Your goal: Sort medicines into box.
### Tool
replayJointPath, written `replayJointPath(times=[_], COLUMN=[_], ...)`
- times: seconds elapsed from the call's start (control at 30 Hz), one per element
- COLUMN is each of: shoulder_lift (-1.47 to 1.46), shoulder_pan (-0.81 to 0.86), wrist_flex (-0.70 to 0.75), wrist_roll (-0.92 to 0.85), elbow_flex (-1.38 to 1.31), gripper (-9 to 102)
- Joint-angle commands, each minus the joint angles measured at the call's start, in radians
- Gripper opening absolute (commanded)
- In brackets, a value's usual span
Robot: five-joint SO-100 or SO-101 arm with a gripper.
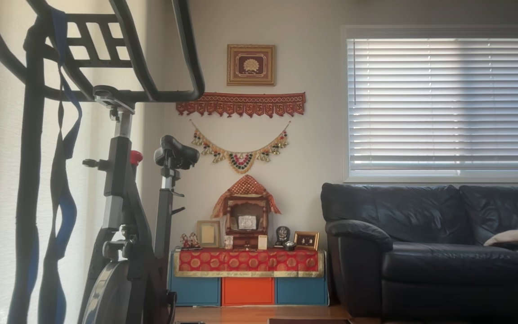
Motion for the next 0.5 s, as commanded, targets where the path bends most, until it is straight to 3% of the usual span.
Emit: replayJointPath(times=[0.0,0.47], shoulder_lift=[0.011,0.012], shoulder_pan=[0.020,0.066], wrist_flex=[0.017,0.034], wrist_roll=[0.012,0.067], elbow_flex=[-0.043,-0.058], gripper=[20,22])
